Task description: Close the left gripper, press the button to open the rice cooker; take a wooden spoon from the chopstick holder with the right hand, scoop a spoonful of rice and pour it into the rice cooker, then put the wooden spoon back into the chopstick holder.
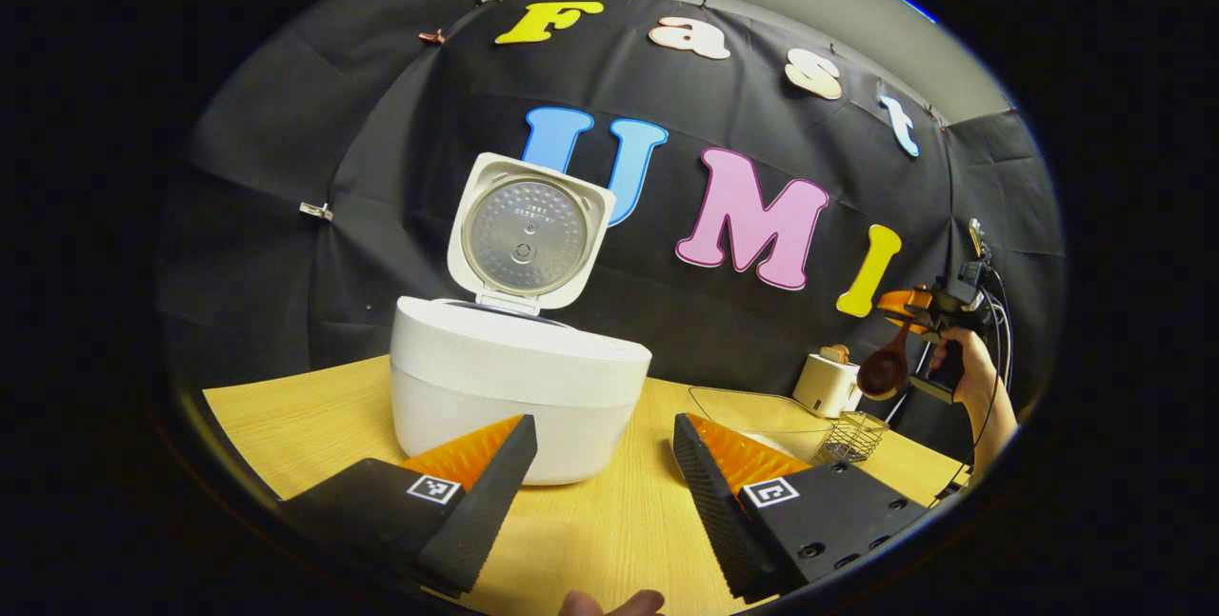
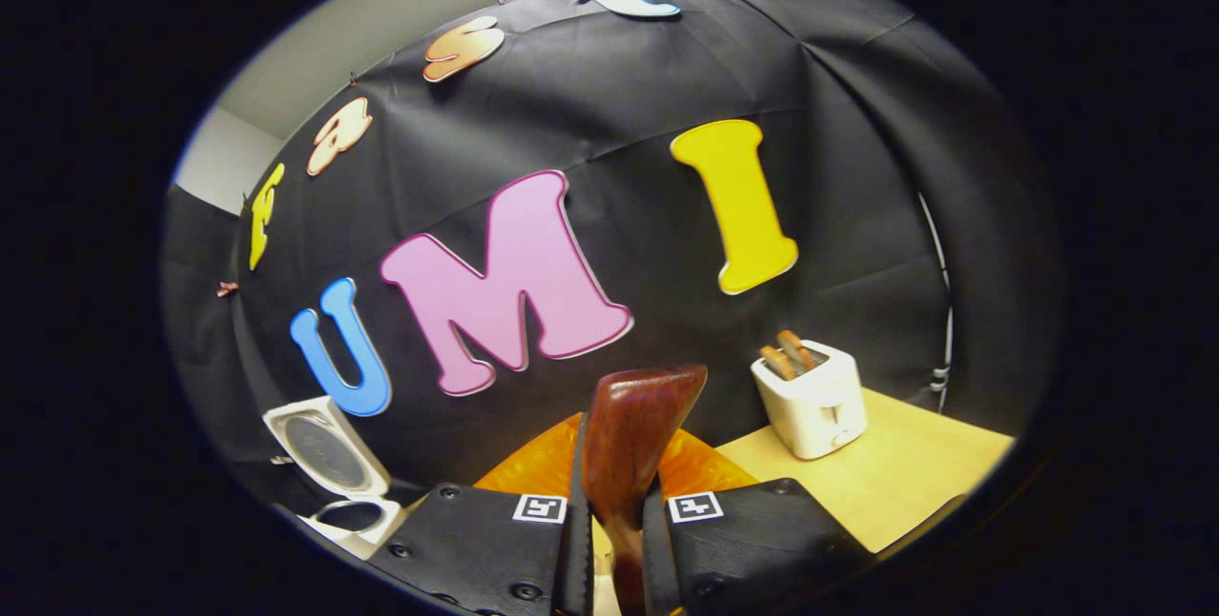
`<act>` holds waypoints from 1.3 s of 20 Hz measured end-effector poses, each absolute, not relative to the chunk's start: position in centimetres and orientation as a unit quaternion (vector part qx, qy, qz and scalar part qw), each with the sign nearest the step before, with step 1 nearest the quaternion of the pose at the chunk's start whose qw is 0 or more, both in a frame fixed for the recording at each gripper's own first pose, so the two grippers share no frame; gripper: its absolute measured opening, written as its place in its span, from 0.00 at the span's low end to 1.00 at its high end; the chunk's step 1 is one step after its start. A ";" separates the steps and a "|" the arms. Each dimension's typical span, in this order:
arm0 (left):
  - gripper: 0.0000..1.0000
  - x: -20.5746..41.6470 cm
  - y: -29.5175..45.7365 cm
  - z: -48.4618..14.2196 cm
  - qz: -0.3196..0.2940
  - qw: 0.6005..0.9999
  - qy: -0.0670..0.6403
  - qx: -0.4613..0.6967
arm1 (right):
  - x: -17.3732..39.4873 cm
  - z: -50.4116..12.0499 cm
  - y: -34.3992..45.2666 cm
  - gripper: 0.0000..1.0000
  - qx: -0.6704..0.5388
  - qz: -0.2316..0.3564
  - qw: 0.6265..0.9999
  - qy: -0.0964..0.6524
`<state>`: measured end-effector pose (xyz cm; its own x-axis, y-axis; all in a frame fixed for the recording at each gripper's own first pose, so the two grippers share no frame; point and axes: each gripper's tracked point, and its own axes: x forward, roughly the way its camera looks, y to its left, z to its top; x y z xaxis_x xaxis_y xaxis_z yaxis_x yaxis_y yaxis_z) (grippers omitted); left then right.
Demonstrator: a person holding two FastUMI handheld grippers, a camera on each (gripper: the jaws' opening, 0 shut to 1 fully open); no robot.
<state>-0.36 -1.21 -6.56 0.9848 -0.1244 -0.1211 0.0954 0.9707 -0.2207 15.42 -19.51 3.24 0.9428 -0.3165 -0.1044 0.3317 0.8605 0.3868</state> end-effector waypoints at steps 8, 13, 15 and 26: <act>0.92 0.0 -1.9 -6.9 -0.051 0.991 0.072 -0.101 | 15.4 -3.0 -23.6 0.24 0.157 -0.215 0.963 0.042; 0.92 0.2 -1.7 -7.1 -0.047 0.991 0.073 -0.101 | 15.4 -6.5 -23.3 0.24 0.148 -0.222 0.962 0.063; 0.92 0.3 -1.7 -7.0 -0.047 0.991 0.073 -0.101 | 15.5 -7.4 -22.9 0.24 0.131 -0.222 0.964 0.069; 0.92 0.3 -1.9 -6.8 -0.043 0.991 0.072 -0.105 | 14.9 -9.3 -22.0 0.29 0.118 -0.228 0.962 0.089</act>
<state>0.34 -1.88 -6.77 0.9860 -0.1012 -0.1329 0.0712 0.9743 -0.2135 14.92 -21.98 -9.28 0.8800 -0.4181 -0.2254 0.4603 0.8678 0.1873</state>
